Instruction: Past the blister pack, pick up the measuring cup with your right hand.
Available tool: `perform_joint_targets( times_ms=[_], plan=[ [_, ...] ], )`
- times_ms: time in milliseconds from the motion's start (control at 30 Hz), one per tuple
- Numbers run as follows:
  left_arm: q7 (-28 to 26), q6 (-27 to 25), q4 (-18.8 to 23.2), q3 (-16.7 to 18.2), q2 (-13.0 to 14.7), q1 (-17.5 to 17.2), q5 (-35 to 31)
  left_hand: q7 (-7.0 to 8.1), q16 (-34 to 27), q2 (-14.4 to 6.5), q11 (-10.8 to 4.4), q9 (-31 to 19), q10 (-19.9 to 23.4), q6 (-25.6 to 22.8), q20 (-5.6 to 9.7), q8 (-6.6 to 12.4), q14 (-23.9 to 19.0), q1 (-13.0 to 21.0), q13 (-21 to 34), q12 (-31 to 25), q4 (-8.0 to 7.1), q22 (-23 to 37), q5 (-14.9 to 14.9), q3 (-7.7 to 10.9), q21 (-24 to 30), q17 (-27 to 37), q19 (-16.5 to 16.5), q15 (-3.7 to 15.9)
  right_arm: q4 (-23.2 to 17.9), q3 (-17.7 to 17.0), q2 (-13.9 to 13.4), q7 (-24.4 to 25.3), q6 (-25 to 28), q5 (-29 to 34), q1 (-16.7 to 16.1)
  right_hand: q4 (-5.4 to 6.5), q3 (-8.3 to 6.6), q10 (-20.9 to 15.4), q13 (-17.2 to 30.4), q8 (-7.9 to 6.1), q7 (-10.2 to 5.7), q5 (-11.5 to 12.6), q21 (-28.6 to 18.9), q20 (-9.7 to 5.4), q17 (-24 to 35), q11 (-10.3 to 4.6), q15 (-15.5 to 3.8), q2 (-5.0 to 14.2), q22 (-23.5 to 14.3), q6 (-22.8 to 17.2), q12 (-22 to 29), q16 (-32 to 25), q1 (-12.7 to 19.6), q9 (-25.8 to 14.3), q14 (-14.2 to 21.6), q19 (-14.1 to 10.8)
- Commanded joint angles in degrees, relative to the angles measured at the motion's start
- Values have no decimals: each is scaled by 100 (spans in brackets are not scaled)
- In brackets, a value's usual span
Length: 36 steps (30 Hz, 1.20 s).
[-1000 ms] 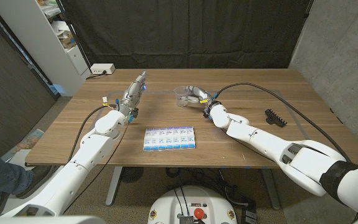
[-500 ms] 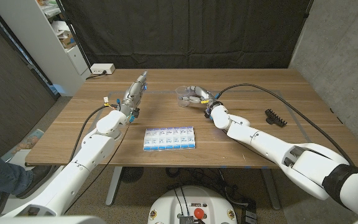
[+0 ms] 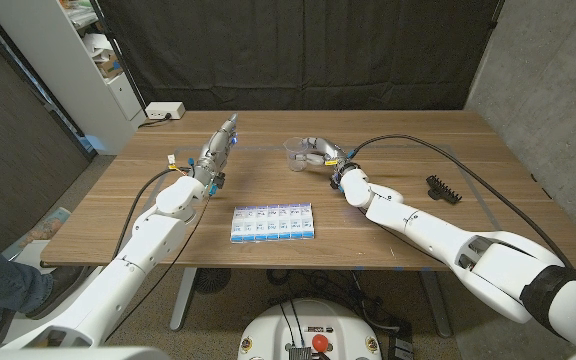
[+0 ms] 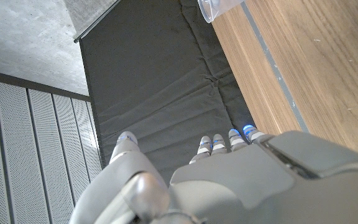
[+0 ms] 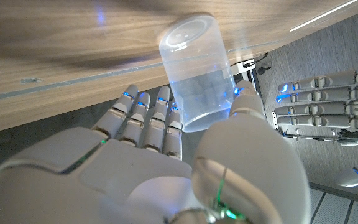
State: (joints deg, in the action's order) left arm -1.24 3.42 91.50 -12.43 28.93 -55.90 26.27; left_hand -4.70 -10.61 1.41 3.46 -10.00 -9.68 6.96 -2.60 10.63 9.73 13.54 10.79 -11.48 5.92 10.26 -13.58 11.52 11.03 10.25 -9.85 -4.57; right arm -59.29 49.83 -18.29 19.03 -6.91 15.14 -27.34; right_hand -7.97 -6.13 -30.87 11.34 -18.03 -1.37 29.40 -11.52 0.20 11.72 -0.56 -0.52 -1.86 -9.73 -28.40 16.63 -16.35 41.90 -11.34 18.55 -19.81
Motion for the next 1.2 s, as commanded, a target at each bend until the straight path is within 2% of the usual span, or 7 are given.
perform_joint_targets(
  times_ms=[33,800,1200],
  plan=[
    [77,49,-107,-15,-32,72,6,-4,-15,-31,-13,-27,-345,-26,-8,18,598,35,29,-43,-5,9,13,-35,20,22,-776,-11,-194,-55,-81,-110,32,-53,-24,-1,-26,-77,13,-32,3,-41,-19,9,15,19,-10,33,-9,-86,11,-24,78,-12,72,-55],
    [138,134,-113,-10,-32,82,-1,0,-17,-41,-12,-28,-350,-31,-15,20,599,42,30,-44,-4,9,17,-47,22,22,-779,-14,-1067,-214,-426,-247,257,48,-217,45,-37,-154,15,-20,37,-95,-23,-18,22,82,4,104,-8,-159,-14,-27,73,-16,158,-130],
    [145,173,-106,10,-31,70,15,-4,-18,-46,-2,-28,-348,-27,-18,18,597,47,30,-46,-3,9,18,-52,23,22,-780,-9,-1503,-311,-554,-216,363,166,-330,73,-72,-171,18,42,51,-204,-34,-1,18,104,-54,208,-3,-175,-90,-194,114,-22,760,-280]
  ],
)
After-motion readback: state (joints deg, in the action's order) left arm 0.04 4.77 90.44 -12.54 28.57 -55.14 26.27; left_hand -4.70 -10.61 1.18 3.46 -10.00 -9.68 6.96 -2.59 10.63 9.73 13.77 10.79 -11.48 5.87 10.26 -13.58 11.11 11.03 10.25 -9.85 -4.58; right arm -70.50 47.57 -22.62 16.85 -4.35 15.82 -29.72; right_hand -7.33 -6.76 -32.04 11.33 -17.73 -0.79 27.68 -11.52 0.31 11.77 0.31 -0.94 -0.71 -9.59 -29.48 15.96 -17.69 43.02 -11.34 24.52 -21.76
